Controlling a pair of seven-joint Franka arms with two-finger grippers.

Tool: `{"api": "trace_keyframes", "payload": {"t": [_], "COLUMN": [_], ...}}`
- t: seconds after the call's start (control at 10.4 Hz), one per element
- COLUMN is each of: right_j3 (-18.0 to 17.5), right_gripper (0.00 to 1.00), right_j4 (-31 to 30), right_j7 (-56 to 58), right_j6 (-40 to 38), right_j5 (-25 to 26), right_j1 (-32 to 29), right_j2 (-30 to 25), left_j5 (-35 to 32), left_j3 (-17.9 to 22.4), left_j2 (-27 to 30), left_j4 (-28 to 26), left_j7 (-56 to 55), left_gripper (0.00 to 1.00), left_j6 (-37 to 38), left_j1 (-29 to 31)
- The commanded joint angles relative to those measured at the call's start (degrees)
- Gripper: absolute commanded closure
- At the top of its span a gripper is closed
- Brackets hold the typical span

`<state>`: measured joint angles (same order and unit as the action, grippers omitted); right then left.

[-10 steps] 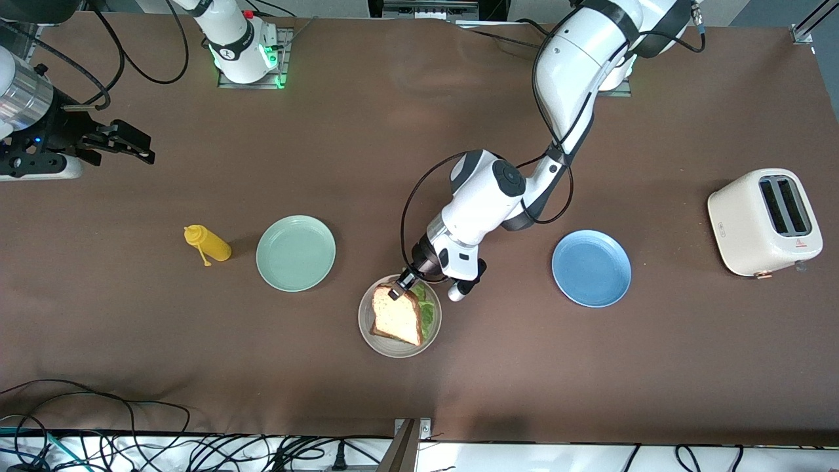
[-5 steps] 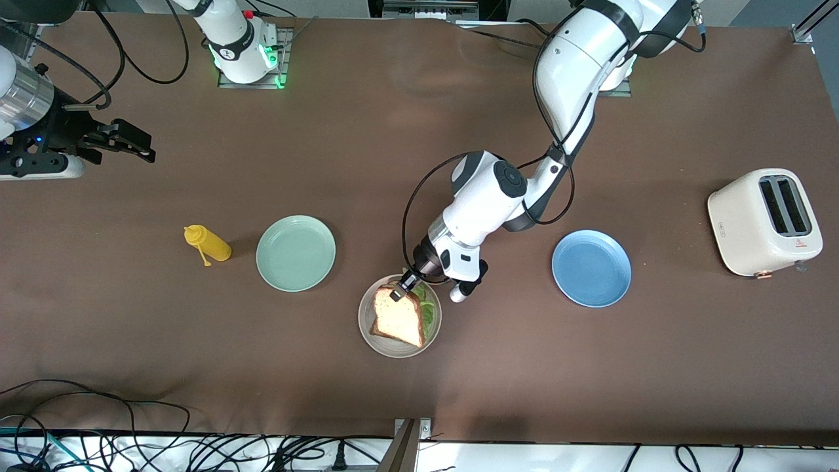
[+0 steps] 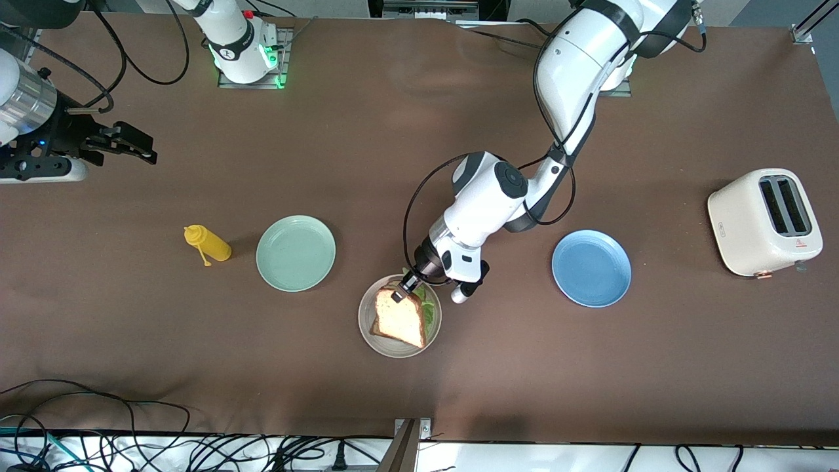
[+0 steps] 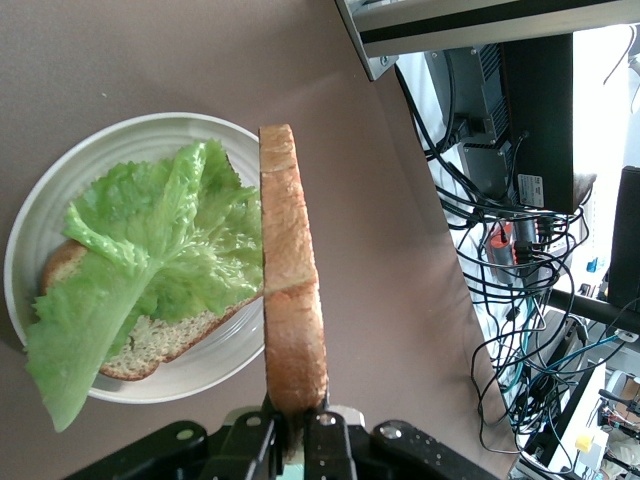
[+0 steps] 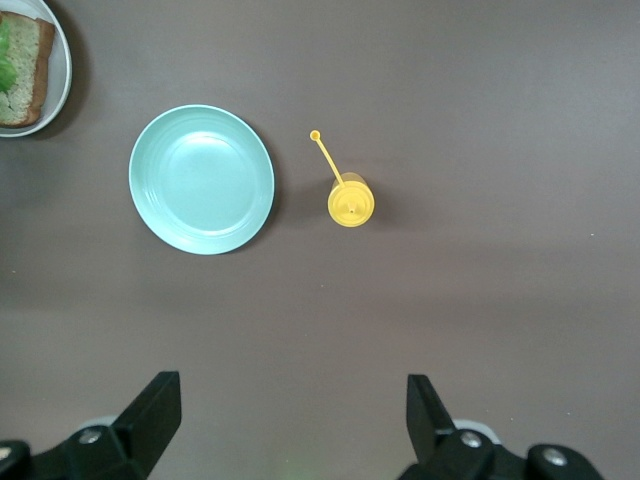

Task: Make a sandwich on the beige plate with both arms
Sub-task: 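Lower the bread slice onto the lettuce with the left gripper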

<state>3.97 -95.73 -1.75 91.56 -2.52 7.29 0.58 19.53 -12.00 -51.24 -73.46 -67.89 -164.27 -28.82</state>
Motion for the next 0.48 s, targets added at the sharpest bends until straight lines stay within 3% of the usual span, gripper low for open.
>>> {"api": "trace_keyframes", "payload": {"t": [0.0, 0.39], "right_j3": [0.2, 0.2], "right_gripper": [0.00, 0.00], "right_j4": [1.3, 1.3], "right_j7": [0.5, 0.3], "right_j6": [-1.1, -1.3], "right_j5": [-1.2, -1.3], "right_j1": [-0.1, -0.2], "right_j2": [0.6, 0.7], "left_j5": [-1.3, -1.3], "left_j3": [0.4, 0.4], "left_j2": [0.0, 0.4], "left_j4": [-0.1, -0.5], "left_j7": [-0.9, -0.8], "left_gripper": [1.00, 1.00], "left_j6": [-0.3, 0.5], "left_j1": [0.1, 0.0]}}
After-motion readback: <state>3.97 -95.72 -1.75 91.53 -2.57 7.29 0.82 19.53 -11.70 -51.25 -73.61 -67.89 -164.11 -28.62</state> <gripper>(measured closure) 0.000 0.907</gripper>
